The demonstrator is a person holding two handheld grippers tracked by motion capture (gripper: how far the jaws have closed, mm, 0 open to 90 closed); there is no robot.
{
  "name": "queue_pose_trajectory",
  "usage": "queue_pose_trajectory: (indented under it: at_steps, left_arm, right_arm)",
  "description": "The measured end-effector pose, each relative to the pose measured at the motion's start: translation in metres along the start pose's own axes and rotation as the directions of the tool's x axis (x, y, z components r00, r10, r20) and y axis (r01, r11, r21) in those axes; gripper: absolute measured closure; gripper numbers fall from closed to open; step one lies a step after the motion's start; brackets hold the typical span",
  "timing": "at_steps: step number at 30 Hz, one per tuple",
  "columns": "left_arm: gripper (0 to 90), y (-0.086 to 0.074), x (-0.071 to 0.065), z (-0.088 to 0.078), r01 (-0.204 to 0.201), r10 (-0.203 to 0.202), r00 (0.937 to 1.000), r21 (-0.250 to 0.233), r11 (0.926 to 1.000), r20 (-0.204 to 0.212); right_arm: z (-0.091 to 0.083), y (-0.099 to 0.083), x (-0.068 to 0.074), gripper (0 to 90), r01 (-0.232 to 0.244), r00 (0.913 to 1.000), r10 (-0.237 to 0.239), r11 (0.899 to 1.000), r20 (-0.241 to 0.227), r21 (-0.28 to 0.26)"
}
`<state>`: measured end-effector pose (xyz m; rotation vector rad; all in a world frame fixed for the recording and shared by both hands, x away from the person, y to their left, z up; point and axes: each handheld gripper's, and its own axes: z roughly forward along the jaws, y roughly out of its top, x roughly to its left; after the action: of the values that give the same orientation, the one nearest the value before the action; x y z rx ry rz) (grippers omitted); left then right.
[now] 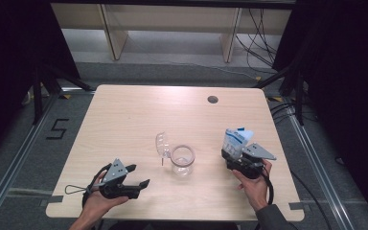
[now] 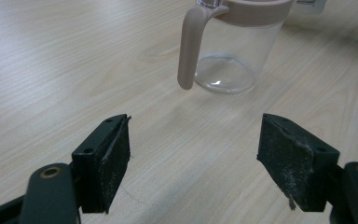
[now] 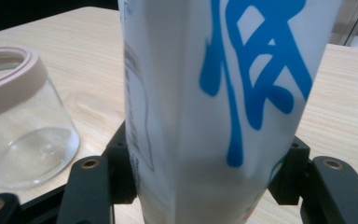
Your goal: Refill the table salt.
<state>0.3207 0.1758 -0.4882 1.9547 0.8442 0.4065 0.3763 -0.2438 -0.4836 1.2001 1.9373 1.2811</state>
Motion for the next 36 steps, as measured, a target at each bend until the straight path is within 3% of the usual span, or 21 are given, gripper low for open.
queue_pose_trajectory:
  at_steps: [2,3,4,7,9,10,12,15,16,19,22,23,25,26,28,30,35,36]
  left_arm:
    - [24.9,0.000,0.000,0.000,0.000,0.000,1.0000,0.001,1.0000,0.001]
    - [24.9,0.000,0.000,0.000,0.000,0.000,1.0000,0.001,1.0000,-0.001]
    - [24.9,0.000,0.000,0.000,-0.001,0.001,1.0000,0.002,1.0000,-0.001]
    - [24.9,0.000,0.000,0.000,-0.002,0.002,1.0000,0.002,1.0000,0.001]
    - [24.9,0.000,0.001,0.000,-0.004,0.004,1.0000,0.002,1.0000,0.001]
    - [24.9,0.000,0.001,0.000,-0.004,0.004,1.0000,0.002,1.0000,0.001]
    - [24.9,-0.001,0.001,0.000,-0.003,0.003,1.0000,0.003,1.0000,0.000]
    - [24.9,-0.001,0.000,0.000,-0.002,0.002,1.0000,0.004,1.0000,0.000]
    - [24.9,-0.001,0.000,0.000,-0.004,0.004,1.0000,0.004,1.0000,0.000]
    - [24.9,-0.001,0.000,0.000,-0.006,0.006,1.0000,0.007,1.0000,0.001]
    - [24.9,-0.002,0.001,0.000,-0.006,0.006,0.9999,0.008,0.9999,0.009]
    - [24.9,-0.002,0.001,0.000,-0.002,0.002,1.0000,0.005,1.0000,0.009]
    - [24.9,-0.002,0.001,0.000,0.002,-0.002,0.9999,0.005,1.0000,0.010]
    - [24.9,-0.002,0.001,0.000,0.002,-0.002,1.0000,0.005,1.0000,0.008]
    - [24.9,-0.003,0.000,0.000,0.011,-0.011,0.9999,0.007,0.9999,0.007]
    - [24.9,-0.003,0.001,0.000,0.010,-0.010,0.9999,0.012,0.9999,0.005]
    - [24.8,-0.004,0.001,0.000,0.015,-0.015,0.9999,0.010,0.9998,0.006]
    - [24.8,-0.005,0.001,0.001,0.010,-0.010,0.9999,0.009,0.9999,0.008]
  right_arm:
    - [-0.001,0.000,-0.001,41.7,0.051,0.9986,-0.051,0.999,-0.010,-0.010]
    - [-0.003,0.000,0.002,41.7,0.031,0.9995,-0.031,1.000,-0.004,0.002]
    - [-0.003,0.001,0.000,41.7,0.072,0.9974,-0.072,0.997,-0.004,-0.013]
    - [-0.006,0.003,0.005,41.7,0.132,0.9911,-0.132,0.991,0.018,-0.029]
    - [-0.008,0.003,0.009,41.7,0.136,0.9905,-0.136,0.991,0.021,-0.016]
    - [-0.008,0.004,0.009,41.7,0.185,0.9822,-0.184,0.983,0.039,-0.024]
    - [-0.009,0.004,0.013,41.7,0.200,0.9790,-0.199,0.980,0.047,-0.019]
    - [-0.010,0.005,0.018,41.9,0.250,0.9672,-0.249,0.968,0.051,-0.010]
    - [-0.009,0.005,0.020,41.9,0.267,0.9615,-0.264,0.964,0.076,-0.024]
    - [-0.009,0.006,0.022,42.0,0.304,0.9512,-0.302,0.952,0.063,-0.022]
    - [-0.009,0.006,0.025,42.1,0.303,0.9518,-0.302,0.953,0.056,-0.009]
    - [-0.008,0.006,0.025,42.1,0.324,0.9442,-0.322,0.946,0.070,-0.018]
    - [-0.008,0.006,0.026,42.1,0.324,0.9443,-0.322,0.946,0.065,-0.011]
    - [-0.008,0.006,0.027,42.1,0.347,0.9358,-0.345,0.938,0.074,-0.019]
    - [-0.008,0.007,0.029,42.1,0.349,0.9344,-0.348,0.937,0.078,-0.007]
    - [-0.009,0.008,0.029,42.1,0.384,0.9199,-0.382,0.923,0.088,-0.008]
    - [-0.008,0.009,0.032,42.1,0.386,0.9182,-0.383,0.922,0.101,-0.012]
    - [-0.008,0.009,0.032,42.1,0.395,0.9145,-0.391,0.919,0.103,-0.013]
